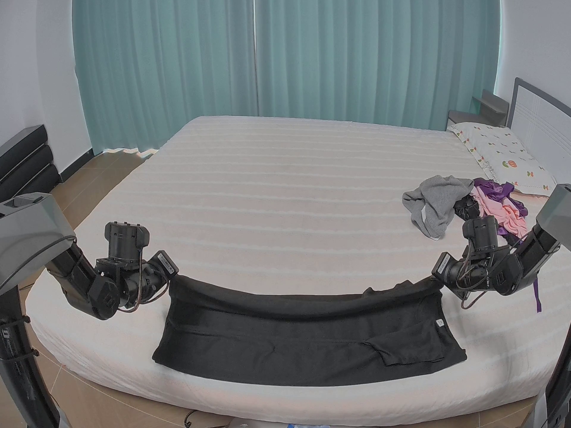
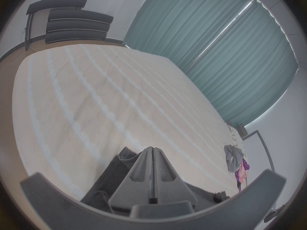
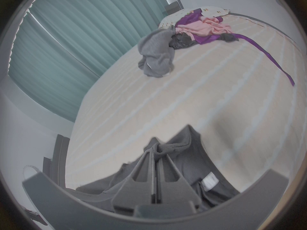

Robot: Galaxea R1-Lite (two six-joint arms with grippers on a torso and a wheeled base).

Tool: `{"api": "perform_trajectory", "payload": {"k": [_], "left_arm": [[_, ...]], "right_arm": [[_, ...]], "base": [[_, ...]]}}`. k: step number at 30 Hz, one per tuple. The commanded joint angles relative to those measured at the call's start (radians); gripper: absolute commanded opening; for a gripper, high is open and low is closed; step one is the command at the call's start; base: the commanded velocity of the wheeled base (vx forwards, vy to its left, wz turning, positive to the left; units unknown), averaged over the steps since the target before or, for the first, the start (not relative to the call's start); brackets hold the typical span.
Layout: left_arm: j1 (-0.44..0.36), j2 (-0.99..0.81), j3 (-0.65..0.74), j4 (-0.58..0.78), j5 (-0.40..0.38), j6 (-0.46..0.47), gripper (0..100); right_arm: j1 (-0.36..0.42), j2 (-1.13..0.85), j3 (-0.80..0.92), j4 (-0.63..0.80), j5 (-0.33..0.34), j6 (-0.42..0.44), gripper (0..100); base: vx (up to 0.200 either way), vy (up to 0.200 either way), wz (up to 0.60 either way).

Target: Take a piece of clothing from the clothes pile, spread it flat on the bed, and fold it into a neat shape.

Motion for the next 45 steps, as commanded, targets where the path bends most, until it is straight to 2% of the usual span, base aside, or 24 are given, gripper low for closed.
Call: {"api": "perform_trajectory", "payload": {"k": [1, 12, 17, 25, 35, 39, 45], "left_arm": [[0.025, 0.032, -0.087, -0.001, 0.0, 0.0, 0], [0.074, 0.086, -0.158, -0.013, -0.003, -0.009, 0], [0.081, 0.109, -0.161, -0.073, -0.001, -0.009, 0], [0.078, 0.144, -0.162, -0.087, -0.009, -0.004, 0], [0.078, 0.098, -0.083, -0.076, -0.012, 0.005, 0], [0.083, 0.08, -0.044, -0.076, -0.012, 0.026, 0], [0.081, 0.07, 0.017, -0.085, -0.014, 0.045, 0]], "right_arm": [[-0.011, 0.078, -0.123, -0.002, -0.002, 0.009, 0], [-0.011, 0.148, -0.292, 0.007, -0.004, 0.023, 0], [-0.013, 0.156, -0.318, 0.007, -0.002, 0.023, 0], [-0.013, 0.161, -0.326, 0.01, -0.002, 0.02, 0], [-0.016, 0.079, -0.196, 0.012, 0.031, 0.009, 0], [-0.023, 0.036, -0.113, 0.009, 0.058, -0.028, 0], [-0.034, 0.023, -0.016, -0.004, 0.061, -0.086, 0]], "base": [[0.0, 0.0, 0.0], [0.0, 0.0, 0.0], [0.0, 0.0, 0.0], [0.0, 0.0, 0.0], [0.0, 0.0, 0.0], [0.0, 0.0, 0.0], [0.0, 0.0, 0.0]]}}
